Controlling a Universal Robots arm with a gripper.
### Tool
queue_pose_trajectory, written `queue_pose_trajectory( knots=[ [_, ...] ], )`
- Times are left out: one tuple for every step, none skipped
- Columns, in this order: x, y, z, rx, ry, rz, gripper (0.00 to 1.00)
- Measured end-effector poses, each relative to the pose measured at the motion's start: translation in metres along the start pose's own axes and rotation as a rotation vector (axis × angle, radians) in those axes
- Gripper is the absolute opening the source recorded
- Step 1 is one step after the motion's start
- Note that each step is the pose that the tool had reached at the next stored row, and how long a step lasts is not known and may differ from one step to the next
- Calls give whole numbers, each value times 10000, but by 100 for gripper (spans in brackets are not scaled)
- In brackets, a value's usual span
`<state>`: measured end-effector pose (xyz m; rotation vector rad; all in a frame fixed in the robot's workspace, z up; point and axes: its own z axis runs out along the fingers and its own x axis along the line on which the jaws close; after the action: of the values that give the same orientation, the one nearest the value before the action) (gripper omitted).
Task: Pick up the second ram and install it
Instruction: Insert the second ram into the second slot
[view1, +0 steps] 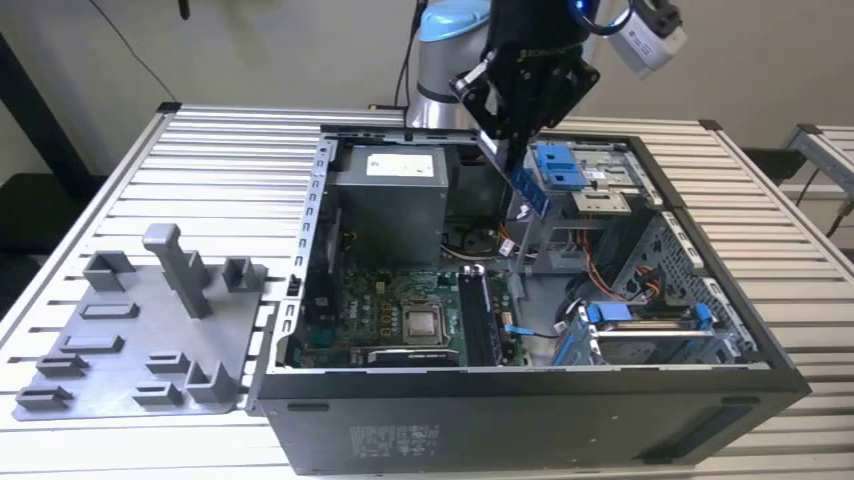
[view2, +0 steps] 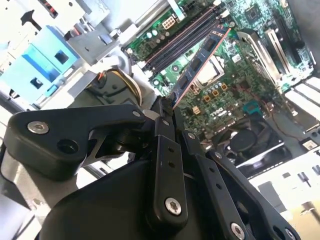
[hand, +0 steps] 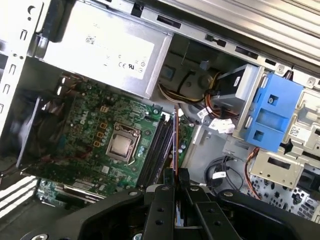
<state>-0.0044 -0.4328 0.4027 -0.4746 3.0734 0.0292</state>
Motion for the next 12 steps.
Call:
queue_pose_trajectory(
  knots=[
    [0,0,2,5,-2,136,14],
    [0,-1,3,9,-4,267,14],
    [0,-1,4,14,-5,397,14],
    [1,-1,5,18,-8,536,14],
    [1,-2,7,23,-9,665,14],
    [1,-2,8,27,-11,793,14],
    [1,-2,9,32,-13,918,14],
    [1,-2,10,35,-14,1047,14],
    [1,-3,12,40,-16,1174,14],
    [1,-3,13,44,-18,1308,14],
    [1,-3,14,48,-20,1420,14],
    [1,-3,15,52,-21,1529,14]
  ],
)
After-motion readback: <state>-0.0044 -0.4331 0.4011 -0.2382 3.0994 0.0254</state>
